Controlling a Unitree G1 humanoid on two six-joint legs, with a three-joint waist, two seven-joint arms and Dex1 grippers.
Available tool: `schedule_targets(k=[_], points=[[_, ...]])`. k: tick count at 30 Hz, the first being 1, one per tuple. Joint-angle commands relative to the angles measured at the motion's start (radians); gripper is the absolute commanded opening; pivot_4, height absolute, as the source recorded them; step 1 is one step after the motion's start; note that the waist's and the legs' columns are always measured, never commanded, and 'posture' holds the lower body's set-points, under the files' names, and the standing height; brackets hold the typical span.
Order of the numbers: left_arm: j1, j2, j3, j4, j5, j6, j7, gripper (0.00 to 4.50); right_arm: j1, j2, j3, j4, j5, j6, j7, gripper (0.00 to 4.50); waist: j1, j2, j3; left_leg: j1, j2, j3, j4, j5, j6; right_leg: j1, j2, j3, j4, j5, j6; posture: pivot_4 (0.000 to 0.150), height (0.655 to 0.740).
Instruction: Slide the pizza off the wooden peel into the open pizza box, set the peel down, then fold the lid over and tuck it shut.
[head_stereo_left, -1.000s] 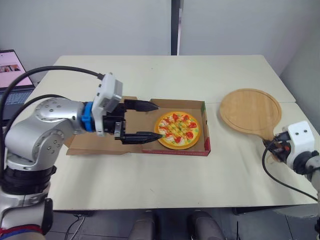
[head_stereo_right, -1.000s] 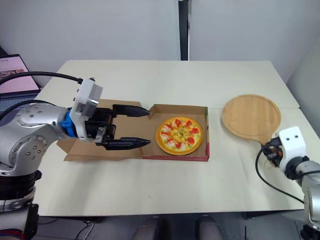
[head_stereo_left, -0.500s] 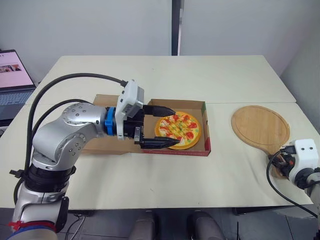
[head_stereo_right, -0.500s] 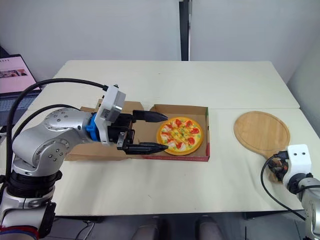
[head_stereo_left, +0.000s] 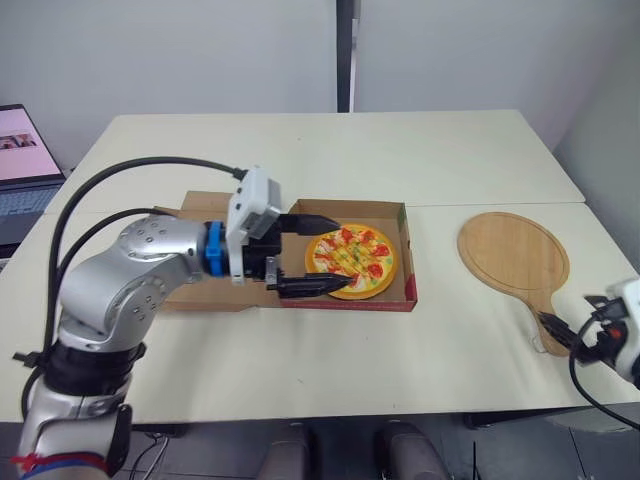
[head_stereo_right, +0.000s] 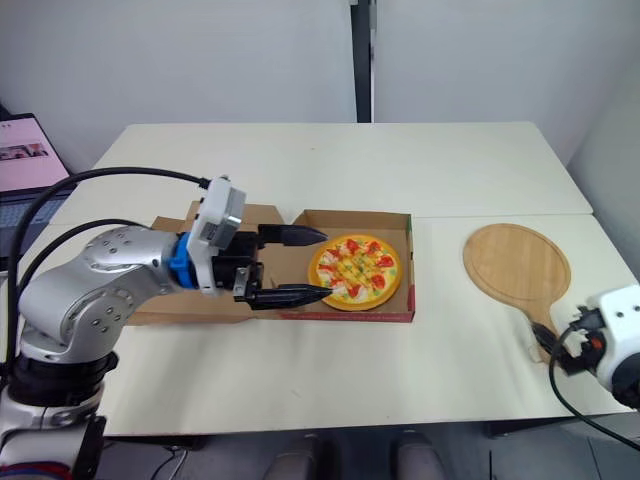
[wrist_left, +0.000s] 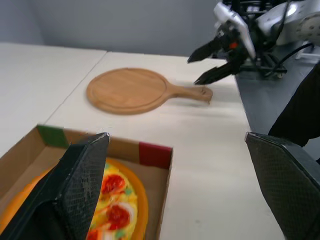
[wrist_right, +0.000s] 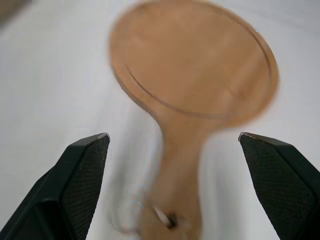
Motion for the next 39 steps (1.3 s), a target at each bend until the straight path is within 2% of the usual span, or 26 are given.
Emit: schedule_targets(k=[1,5,10,16,22,26,30,34,39], points=[[0.070,0.041,0.121,-0.039,0.000,-0.011,0.048,4.50,-0.107,-0.060,0.093,-0.025,0.018,-0.080,0.027,4.44,0.000,0.000,0.000,0.000,0.000,0.000,0.000,0.000,0.000,0.000,0.000,0.000,0.000,0.000,0.000,0.150,0.7400],[0.232,0.052,0.267,-0.063,-0.010,-0.012,0.109,4.50,-0.293,-0.106,0.241,0.020,0.034,-0.154,0.082,4.44,0.000,-0.001,0.000,0.000,0.000,0.000,0.000,0.000,0.000,0.000,-0.001,0.000,-0.001,0.000,0.000,0.150,0.7400],[0.410,-0.021,0.434,-0.084,-0.033,-0.014,0.234,4.50,-0.511,-0.122,0.406,0.106,0.067,-0.184,0.170,4.44,0.007,-0.002,0.001,-0.001,-0.001,-0.001,0.001,0.000,0.000,0.000,-0.003,-0.001,-0.001,0.000,0.000,0.150,0.7400],[0.716,-0.168,0.699,-0.103,-0.214,0.063,0.355,4.50,-0.764,-0.119,0.581,0.210,0.140,-0.104,0.298,4.44,0.000,-0.002,0.001,-0.001,-0.001,-0.001,0.000,0.000,0.000,-0.002,-0.006,-0.002,-0.001,0.000,0.000,0.150,0.7400],[0.906,-0.317,0.800,-0.091,-0.436,0.108,0.513,4.50,-0.910,-0.074,0.676,0.279,0.166,-0.085,0.366,4.44,0.012,-0.003,0.001,-0.001,-0.002,-0.001,0.001,0.000,0.000,-0.002,-0.008,-0.003,-0.001,0.000,0.000,0.150,0.7400],[0.945,-0.405,0.782,-0.083,-0.552,0.095,0.655,4.50,-0.941,-0.068,0.715,0.299,0.147,-0.101,0.383,4.44,0.027,-0.004,0.000,-0.001,-0.002,-0.001,0.001,0.000,0.000,-0.002,-0.008,-0.004,-0.002,0.000,-0.001,0.150,0.7400],[0.917,-0.472,0.747,-0.061,-0.606,0.058,0.800,4.50,-0.953,-0.070,0.737,0.310,0.135,-0.117,0.393,4.44,0.028,-0.005,-0.001,-0.001,-0.002,-0.001,0.001,0.000,0.000,-0.002,-0.009,-0.004,-0.002,0.000,-0.001,0.150,0.7400],[0.829,-0.529,0.675,0.003,-0.612,0.023,0.931,4.50,-0.959,-0.075,0.745,0.304,0.138,-0.113,0.406,4.44,0.028,-0.005,-0.001,-0.002,-0.003,-0.001,0.001,0.000,0.000,-0.002,-0.008,-0.004,-0.001,0.001,-0.001,0.150,0.7400],[0.735,-0.575,0.636,0.065,-0.579,-0.061,0.991,4.50,-0.962,-0.078,0.749,0.305,0.130,-0.113,0.417,4.44,0.027,-0.006,-0.001,-0.001,-0.003,-0.001,0.000,0.000,0.000,-0.002,-0.008,-0.004,-0.001,0.001,-0.001,0.150,0.7400]])
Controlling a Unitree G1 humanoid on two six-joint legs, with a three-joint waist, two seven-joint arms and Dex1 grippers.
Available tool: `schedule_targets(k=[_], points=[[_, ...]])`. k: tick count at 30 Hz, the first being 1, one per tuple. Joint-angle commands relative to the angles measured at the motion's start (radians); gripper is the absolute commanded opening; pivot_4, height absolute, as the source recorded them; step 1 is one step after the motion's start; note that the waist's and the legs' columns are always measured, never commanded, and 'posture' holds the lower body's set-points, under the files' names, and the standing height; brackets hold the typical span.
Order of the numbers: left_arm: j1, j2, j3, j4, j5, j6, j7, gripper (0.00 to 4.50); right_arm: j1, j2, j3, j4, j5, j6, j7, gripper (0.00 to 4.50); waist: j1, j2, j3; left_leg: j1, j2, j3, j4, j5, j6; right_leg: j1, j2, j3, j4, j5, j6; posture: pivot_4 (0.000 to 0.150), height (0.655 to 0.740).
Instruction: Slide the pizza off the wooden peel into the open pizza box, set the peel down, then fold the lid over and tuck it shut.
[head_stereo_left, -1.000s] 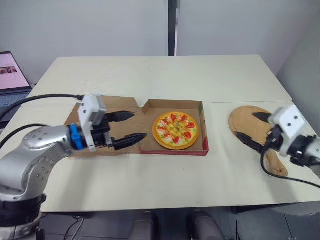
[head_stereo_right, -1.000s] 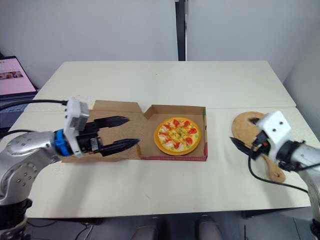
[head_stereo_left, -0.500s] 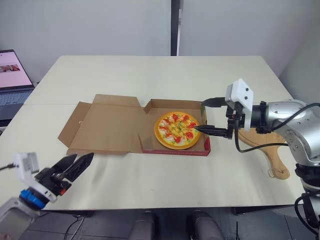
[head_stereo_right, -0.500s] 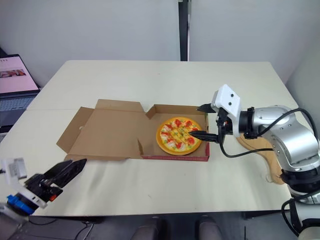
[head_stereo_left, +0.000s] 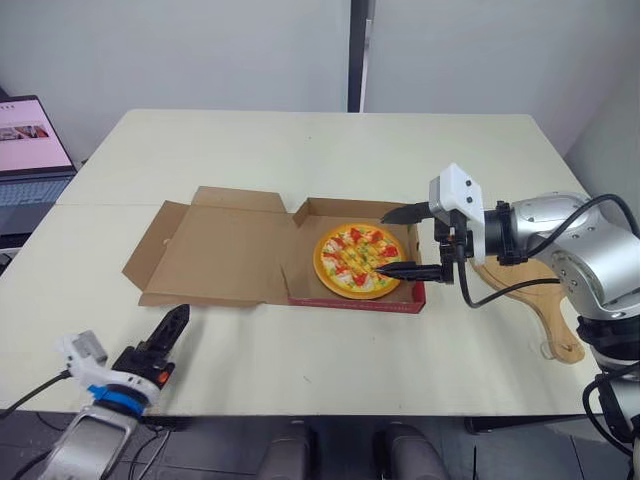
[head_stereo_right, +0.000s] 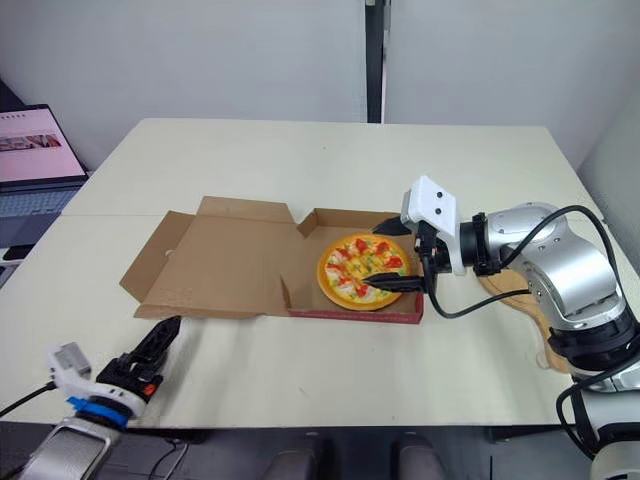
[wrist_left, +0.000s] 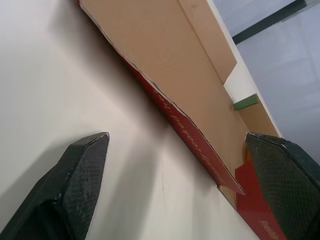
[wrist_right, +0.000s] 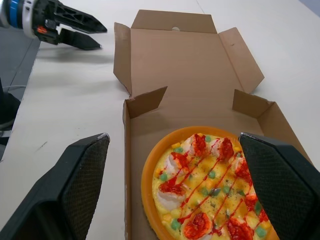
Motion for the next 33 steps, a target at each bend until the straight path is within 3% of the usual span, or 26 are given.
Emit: schedule_targets(k=[1,19,22,33], points=[[-0.049,-0.028,-0.013,0.030,0.018,-0.081,0.035,4.50,-0.017,-0.010,-0.008,-0.023,-0.006,-0.014,0.011,4.44,0.000,0.000,0.000,0.000,0.000,0.000,0.000,0.000,0.000,0.000,0.000,0.000,0.000,0.000,0.000,0.150,0.7400],[-0.161,-0.040,-0.030,0.110,-0.038,-0.202,0.106,4.50,-0.003,-0.019,-0.008,-0.048,-0.012,-0.002,0.027,4.44,0.000,0.000,0.000,0.000,0.000,0.000,0.000,0.000,0.000,0.000,0.001,0.000,0.000,0.000,0.000,0.150,0.7400],[-0.163,-0.040,-0.042,0.116,-0.037,-0.194,0.112,3.95,0.000,-0.021,-0.011,-0.053,-0.010,0.002,0.026,4.50,0.000,0.000,0.000,0.000,0.000,0.000,0.000,0.000,0.000,0.000,0.001,0.000,0.000,0.000,0.000,0.150,0.7400],[-0.140,-0.032,-0.044,0.076,-0.045,-0.204,0.118,0.60,0.005,-0.024,-0.016,-0.058,-0.012,0.007,0.024,4.50,0.000,-0.001,0.000,0.000,0.000,0.000,0.000,0.000,0.000,0.000,0.001,0.000,0.000,0.000,0.000,0.150,0.7400]])
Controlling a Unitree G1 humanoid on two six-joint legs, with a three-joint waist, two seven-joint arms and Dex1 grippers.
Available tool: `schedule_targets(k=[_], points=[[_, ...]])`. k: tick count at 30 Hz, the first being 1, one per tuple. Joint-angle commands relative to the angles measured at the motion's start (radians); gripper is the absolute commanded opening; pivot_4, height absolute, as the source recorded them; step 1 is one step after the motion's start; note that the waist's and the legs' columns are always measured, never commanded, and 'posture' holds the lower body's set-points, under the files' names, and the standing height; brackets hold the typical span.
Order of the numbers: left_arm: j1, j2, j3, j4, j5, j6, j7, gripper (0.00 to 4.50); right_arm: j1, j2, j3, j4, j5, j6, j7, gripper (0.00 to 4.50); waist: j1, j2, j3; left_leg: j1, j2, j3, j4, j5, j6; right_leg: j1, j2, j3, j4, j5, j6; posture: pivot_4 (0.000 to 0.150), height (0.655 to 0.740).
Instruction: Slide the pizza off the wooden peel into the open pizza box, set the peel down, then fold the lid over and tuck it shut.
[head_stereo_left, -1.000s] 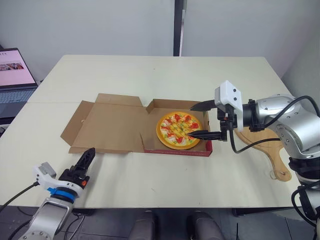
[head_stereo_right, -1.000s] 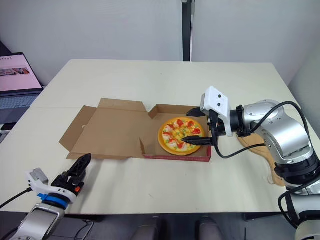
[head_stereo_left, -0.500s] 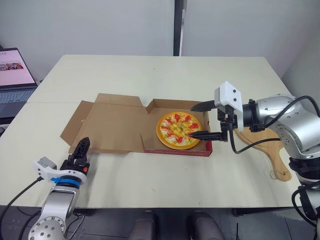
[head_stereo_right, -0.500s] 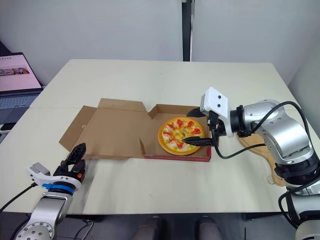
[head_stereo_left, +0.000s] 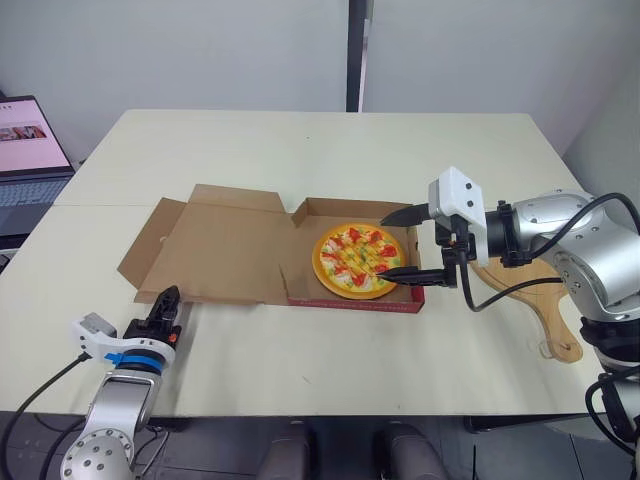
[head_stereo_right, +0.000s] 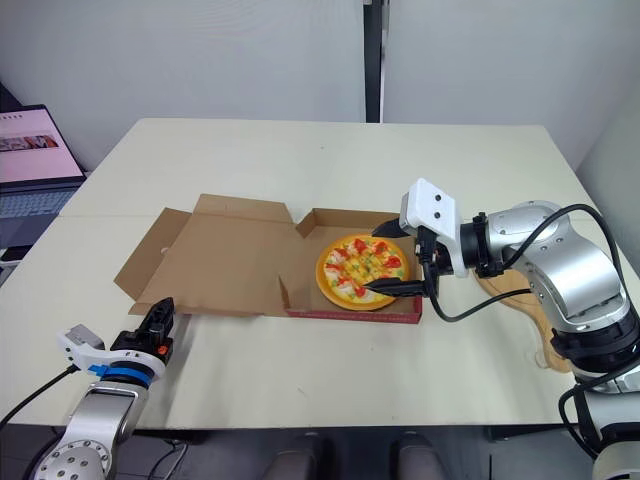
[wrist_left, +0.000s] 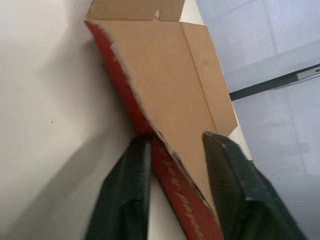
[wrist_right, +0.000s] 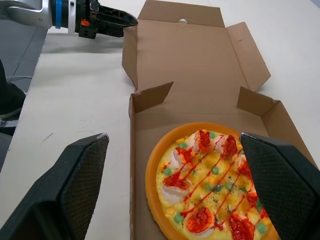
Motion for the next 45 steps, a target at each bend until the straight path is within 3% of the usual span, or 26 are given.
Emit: schedule_targets(k=[1,2,15,39,42,45], points=[[0.012,0.025,0.006,-0.060,-0.023,-0.007,-0.001,0.27,-0.003,-0.011,-0.017,-0.025,0.004,-0.004,-0.001,4.50,0.000,0.000,0.000,0.000,0.000,0.000,0.000,0.000,0.000,0.000,0.000,0.000,0.000,0.000,0.000,0.150,0.7400],[0.014,0.028,0.006,-0.066,-0.027,-0.007,0.000,0.03,-0.002,-0.011,-0.017,-0.025,0.004,-0.004,-0.002,4.50,0.000,0.000,0.000,0.000,0.000,0.000,0.000,0.000,0.000,0.000,0.000,0.000,0.000,0.000,0.000,0.150,0.7400],[0.010,0.130,-0.060,-0.175,-0.021,0.028,-0.077,0.03,0.012,-0.003,-0.017,-0.027,-0.005,-0.003,-0.031,4.50,0.002,0.000,0.000,0.000,0.000,0.000,0.000,0.000,0.000,0.000,0.000,0.000,-0.001,0.000,0.000,0.150,0.7400],[-0.172,0.432,-0.182,-0.380,-0.260,0.098,-0.191,0.03,0.023,0.071,0.002,0.044,-0.117,-0.006,-0.203,4.50,-0.001,0.000,0.000,-0.001,0.000,-0.001,-0.001,0.000,0.000,-0.001,0.000,0.000,-0.001,0.000,0.000,0.150,0.7400],[-0.144,0.450,-0.190,-0.385,-0.240,0.104,-0.220,0.00,-0.006,0.100,0.007,0.106,-0.161,-0.020,-0.246,3.94,-0.001,0.000,0.001,-0.001,0.000,0.000,-0.001,0.000,0.000,-0.001,0.000,0.000,-0.001,0.000,0.000,0.150,0.7400],[-0.114,0.461,-0.193,-0.387,-0.221,0.105,-0.245,0.00,-0.051,0.111,0.028,0.198,-0.229,-0.077,-0.270,2.92,-0.002,0.000,0.001,-0.001,0.000,0.000,-0.001,0.000,0.000,-0.001,0.000,0.000,-0.001,0.000,0.000,0.150,0.7400]])
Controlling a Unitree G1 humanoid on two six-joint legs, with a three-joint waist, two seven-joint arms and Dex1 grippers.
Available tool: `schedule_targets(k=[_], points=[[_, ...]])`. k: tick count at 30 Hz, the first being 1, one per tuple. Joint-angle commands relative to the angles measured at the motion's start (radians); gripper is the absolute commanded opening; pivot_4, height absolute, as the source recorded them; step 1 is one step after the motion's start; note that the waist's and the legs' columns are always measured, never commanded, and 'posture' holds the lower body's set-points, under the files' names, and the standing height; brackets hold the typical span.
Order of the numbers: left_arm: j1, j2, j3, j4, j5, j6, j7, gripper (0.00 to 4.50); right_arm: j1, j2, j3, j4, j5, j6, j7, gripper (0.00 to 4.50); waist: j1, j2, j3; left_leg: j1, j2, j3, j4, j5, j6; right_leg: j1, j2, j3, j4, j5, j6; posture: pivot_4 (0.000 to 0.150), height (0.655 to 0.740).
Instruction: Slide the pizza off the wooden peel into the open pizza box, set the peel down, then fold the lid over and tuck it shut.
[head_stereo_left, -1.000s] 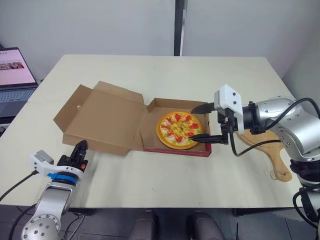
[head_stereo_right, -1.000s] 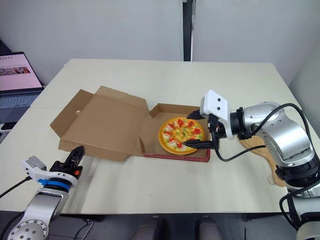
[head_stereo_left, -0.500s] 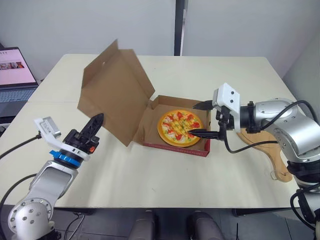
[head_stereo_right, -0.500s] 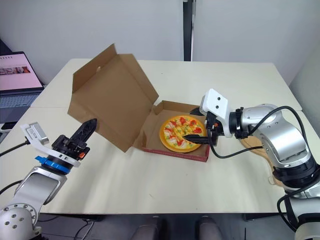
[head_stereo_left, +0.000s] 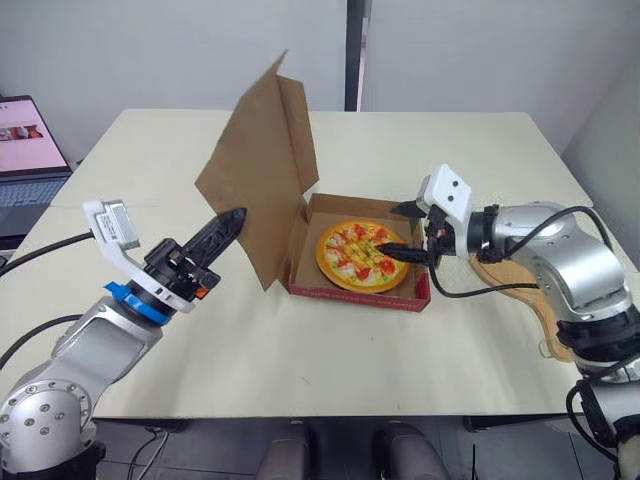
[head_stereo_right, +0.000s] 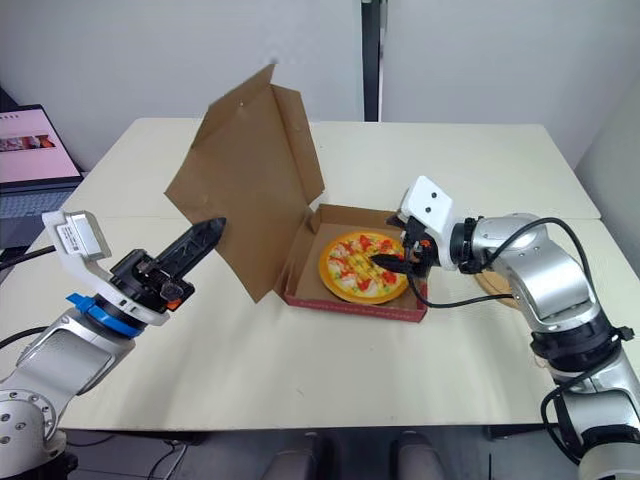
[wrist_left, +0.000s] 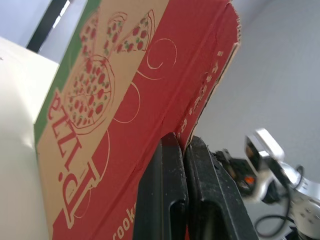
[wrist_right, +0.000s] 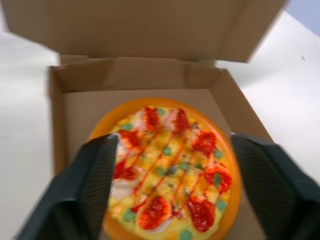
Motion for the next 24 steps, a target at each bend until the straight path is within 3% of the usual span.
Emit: schedule_targets(k=[1,8,15,19,24], points=[[0.037,0.026,0.006,-0.043,0.030,0.000,-0.060,0.00,-0.097,0.000,0.032,0.136,-0.127,-0.137,-0.047,2.56,0.000,0.000,0.000,0.000,0.000,0.000,0.000,0.000,0.000,0.000,0.000,0.000,0.000,0.000,0.000,0.150,0.7400],[0.084,0.026,-0.008,-0.045,0.088,-0.008,-0.124,0.00,-0.310,0.101,0.162,0.649,-0.375,-0.486,-0.104,0.02,-0.005,0.001,0.000,0.001,0.000,0.001,-0.001,0.000,0.000,0.000,0.001,0.001,0.000,0.000,0.000,0.150,0.7400],[0.096,0.021,-0.010,-0.032,0.131,-0.014,-0.166,0.00,-0.549,0.242,0.244,1.262,-0.571,-0.793,-0.238,0.02,-0.008,0.001,0.001,0.000,0.000,0.002,-0.001,0.002,-0.004,-0.001,0.001,0.002,0.000,0.000,0.000,0.150,0.7400],[0.099,0.018,-0.009,-0.030,0.145,-0.017,-0.177,0.00,-0.611,0.291,0.265,1.440,-0.649,-0.854,-0.290,0.02,-0.009,0.001,0.001,0.000,0.000,0.001,-0.001,0.003,-0.006,-0.001,0.001,0.002,0.000,0.000,0.000,0.150,0.7400],[0.101,0.018,-0.010,-0.031,0.157,-0.019,-0.188,0.00,-0.643,0.318,0.268,1.531,-0.711,-0.852,-0.294,0.02,-0.011,0.002,0.001,0.000,0.000,0.001,-0.001,0.003,-0.006,-0.001,0.001,0.002,0.000,0.000,0.000,0.150,0.7400]])
